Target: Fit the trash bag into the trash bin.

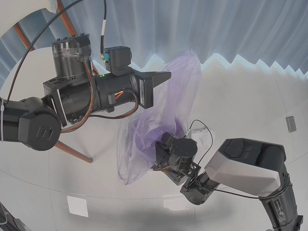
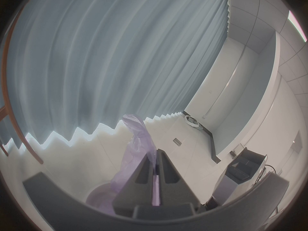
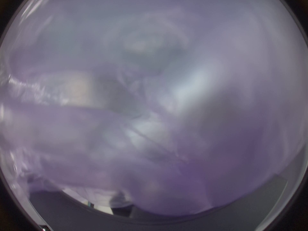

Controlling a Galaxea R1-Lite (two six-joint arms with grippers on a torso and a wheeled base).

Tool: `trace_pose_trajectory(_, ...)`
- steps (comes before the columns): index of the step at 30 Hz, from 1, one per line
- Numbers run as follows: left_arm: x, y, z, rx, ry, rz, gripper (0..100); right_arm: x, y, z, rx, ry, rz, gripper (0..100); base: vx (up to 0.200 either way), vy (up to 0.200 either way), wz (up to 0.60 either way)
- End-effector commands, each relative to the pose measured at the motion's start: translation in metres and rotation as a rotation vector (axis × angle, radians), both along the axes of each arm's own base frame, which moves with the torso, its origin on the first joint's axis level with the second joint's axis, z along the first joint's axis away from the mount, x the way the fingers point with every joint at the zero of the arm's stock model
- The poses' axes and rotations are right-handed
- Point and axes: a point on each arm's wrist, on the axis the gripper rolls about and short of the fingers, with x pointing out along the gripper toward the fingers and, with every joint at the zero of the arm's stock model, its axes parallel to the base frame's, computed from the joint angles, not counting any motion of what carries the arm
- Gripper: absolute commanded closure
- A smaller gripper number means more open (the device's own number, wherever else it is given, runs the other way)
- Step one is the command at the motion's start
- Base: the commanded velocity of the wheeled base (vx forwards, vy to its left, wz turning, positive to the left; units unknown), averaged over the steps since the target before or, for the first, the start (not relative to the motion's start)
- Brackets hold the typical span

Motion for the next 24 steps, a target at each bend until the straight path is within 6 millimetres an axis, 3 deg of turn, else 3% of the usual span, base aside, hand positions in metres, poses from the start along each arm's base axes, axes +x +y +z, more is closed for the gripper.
trace_pose_trajectory(1, 0.0, 0.0, -0.005, 0.01, 0.012, 0.0, 100, 0.017, -0.007, 0.0, 0.007, -0.006, -0.038, 100, 0.0, 0.0, 0.0)
trace_pose_trajectory(6, 0.001, -0.001, -0.01, 0.022, 0.027, 0.009, 100, 0.024, 0.001, -0.006, -0.006, 0.005, -0.044, 100, 0.0, 0.0, 0.0)
trace_pose_trajectory(9, 0.001, -0.001, -0.013, 0.028, 0.034, 0.009, 100, 0.014, 0.009, -0.004, -0.02, 0.023, -0.023, 100, 0.0, 0.0, 0.0)
trace_pose_trajectory(11, 0.0, 0.0, -0.018, 0.038, 0.048, 0.01, 100, -0.006, 0.024, -0.002, -0.035, 0.039, 0.03, 100, 0.0, 0.0, 0.0)
trace_pose_trajectory(16, 0.002, 0.0, -0.027, 0.057, 0.068, 0.019, 100, -0.048, 0.028, -0.006, -0.094, 0.1, 0.108, 100, 0.0, 0.0, 0.0)
trace_pose_trajectory(20, 0.005, -0.001, -0.032, 0.068, 0.08, 0.025, 100, -0.085, 0.016, 0.002, -0.112, 0.18, 0.162, 100, 0.0, 0.0, 0.0)
trace_pose_trajectory(21, 0.005, -0.001, -0.032, 0.068, 0.08, 0.025, 100, -0.085, 0.016, 0.002, -0.112, 0.18, 0.162, 100, 0.0, 0.0, 0.0)
trace_pose_trajectory(22, 0.007, -0.002, -0.035, 0.073, 0.086, 0.025, 100, -0.104, 0.004, 0.007, -0.13, 0.225, 0.185, 100, 0.0, 0.0, 0.0)
trace_pose_trajectory(24, 0.01, -0.003, -0.039, 0.079, 0.095, 0.028, 100, -0.118, -0.013, 0.008, -0.165, 0.252, 0.188, 100, 0.0, 0.0, 0.0)
